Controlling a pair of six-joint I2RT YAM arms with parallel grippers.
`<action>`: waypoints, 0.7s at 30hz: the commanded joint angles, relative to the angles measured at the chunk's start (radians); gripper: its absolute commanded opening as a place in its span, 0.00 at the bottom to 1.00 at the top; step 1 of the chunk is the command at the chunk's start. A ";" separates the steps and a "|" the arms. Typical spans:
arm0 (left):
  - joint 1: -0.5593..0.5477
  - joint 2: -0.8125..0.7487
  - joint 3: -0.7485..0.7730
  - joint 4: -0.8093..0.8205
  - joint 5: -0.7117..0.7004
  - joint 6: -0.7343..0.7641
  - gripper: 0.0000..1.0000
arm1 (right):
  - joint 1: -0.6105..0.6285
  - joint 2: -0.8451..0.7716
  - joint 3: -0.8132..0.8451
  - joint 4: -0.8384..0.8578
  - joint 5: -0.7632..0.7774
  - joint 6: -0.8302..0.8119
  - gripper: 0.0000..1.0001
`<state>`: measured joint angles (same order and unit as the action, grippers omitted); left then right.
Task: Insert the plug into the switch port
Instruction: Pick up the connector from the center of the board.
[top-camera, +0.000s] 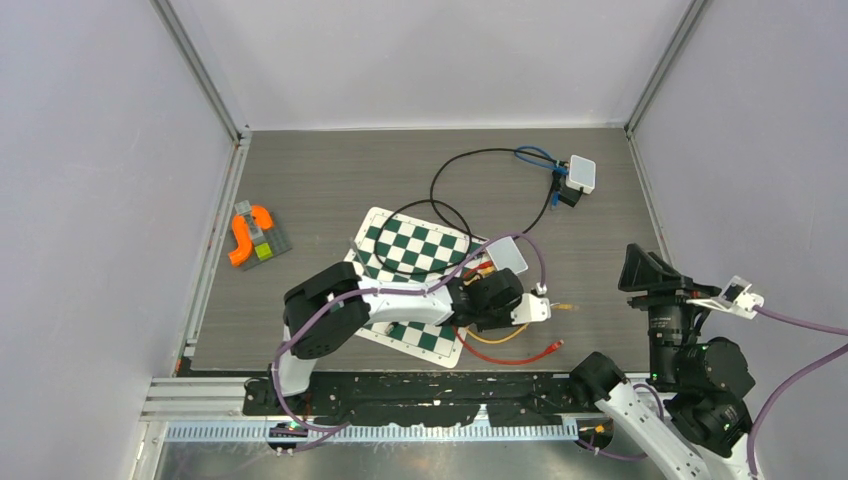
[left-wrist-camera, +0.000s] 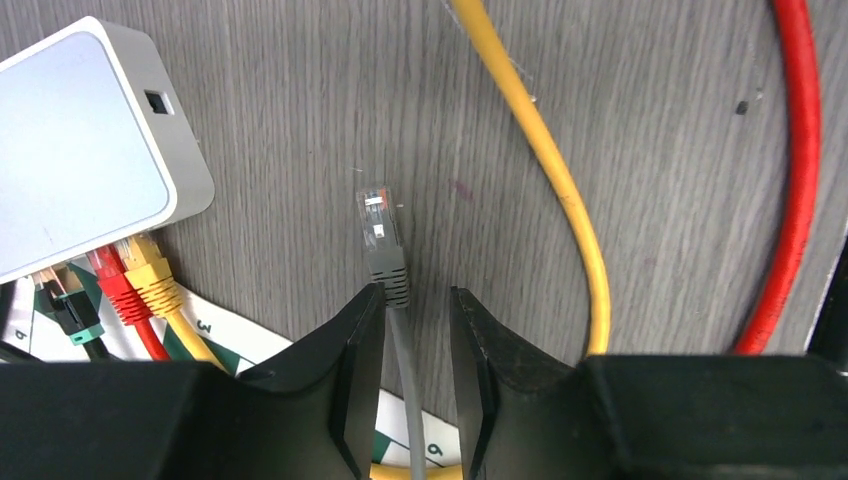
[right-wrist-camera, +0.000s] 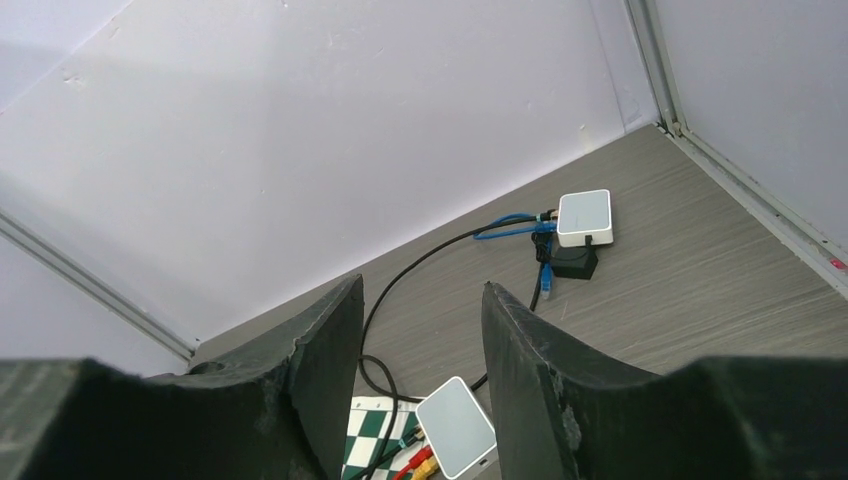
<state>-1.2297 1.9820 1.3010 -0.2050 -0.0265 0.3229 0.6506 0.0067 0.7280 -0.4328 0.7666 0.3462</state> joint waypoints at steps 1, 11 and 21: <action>0.021 0.000 -0.028 0.040 0.022 0.008 0.32 | 0.003 -0.030 -0.005 0.017 0.020 0.016 0.53; 0.034 0.017 -0.047 0.053 0.057 -0.001 0.29 | 0.003 -0.013 -0.043 0.037 -0.011 0.055 0.53; 0.057 0.034 -0.083 0.103 0.078 -0.040 0.19 | 0.003 0.006 -0.051 0.037 -0.040 0.073 0.54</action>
<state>-1.1866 1.9823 1.2549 -0.1280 0.0299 0.3145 0.6506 0.0071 0.6800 -0.4347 0.7380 0.3973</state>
